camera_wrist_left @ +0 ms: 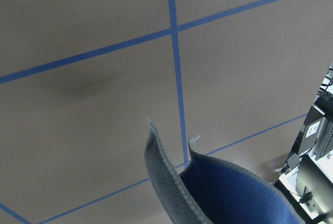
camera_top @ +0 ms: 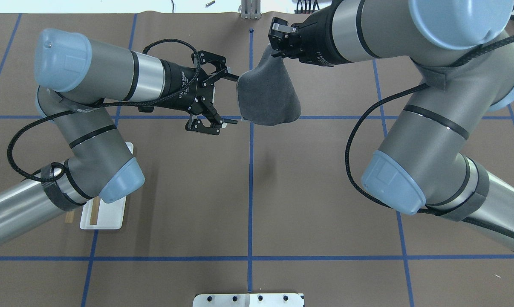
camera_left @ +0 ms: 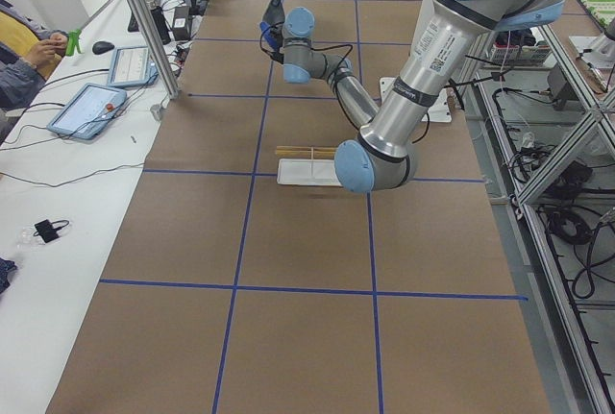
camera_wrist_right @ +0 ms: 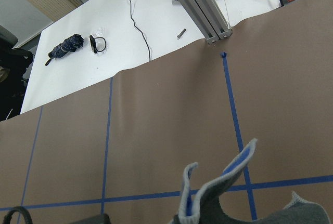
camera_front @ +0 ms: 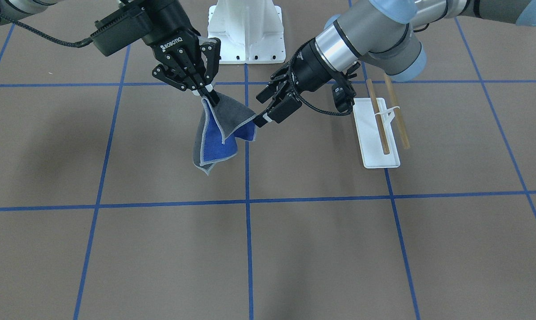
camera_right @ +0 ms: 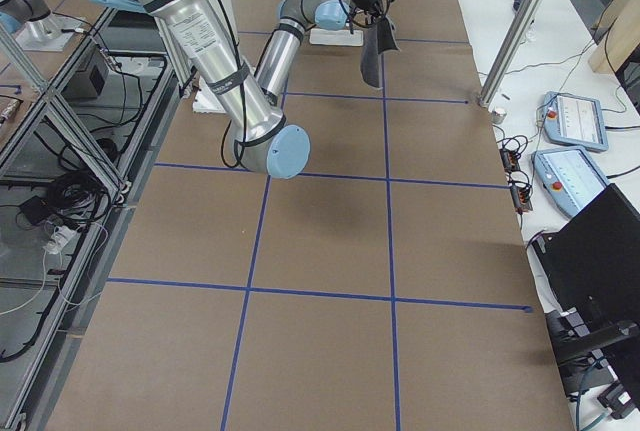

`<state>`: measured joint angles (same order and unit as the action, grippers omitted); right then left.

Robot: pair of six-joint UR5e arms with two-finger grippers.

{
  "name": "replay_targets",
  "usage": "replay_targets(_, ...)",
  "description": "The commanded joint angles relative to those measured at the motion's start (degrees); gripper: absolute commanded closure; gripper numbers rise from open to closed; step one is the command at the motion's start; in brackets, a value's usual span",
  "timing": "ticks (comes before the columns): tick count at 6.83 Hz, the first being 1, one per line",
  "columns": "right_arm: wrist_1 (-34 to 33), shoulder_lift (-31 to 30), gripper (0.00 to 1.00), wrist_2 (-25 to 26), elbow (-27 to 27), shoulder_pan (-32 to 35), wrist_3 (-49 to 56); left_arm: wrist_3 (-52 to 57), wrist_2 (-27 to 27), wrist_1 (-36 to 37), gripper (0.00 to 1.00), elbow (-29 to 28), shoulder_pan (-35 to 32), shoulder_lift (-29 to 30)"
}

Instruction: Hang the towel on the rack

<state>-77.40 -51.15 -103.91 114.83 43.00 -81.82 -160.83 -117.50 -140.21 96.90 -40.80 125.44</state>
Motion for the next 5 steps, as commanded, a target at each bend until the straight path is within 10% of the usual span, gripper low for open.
replay_targets(1, 0.6, 0.0, 1.00, -0.1, 0.2, -0.5, 0.0, 0.0, 0.3, -0.3, 0.25, 0.0, 0.0, 0.0)
replay_targets(4, 1.8, 0.0, 1.00, 0.0, 0.1, -0.8, -0.2, -0.7, 0.3, -1.2, 0.47, 0.0, 0.1, -0.2)
replay_targets(5, 1.8, 0.0, 1.00, 0.0, 0.1, -0.8, -0.1, -0.8, 0.3, -1.6, 0.72, 0.0, 0.0, -0.3)
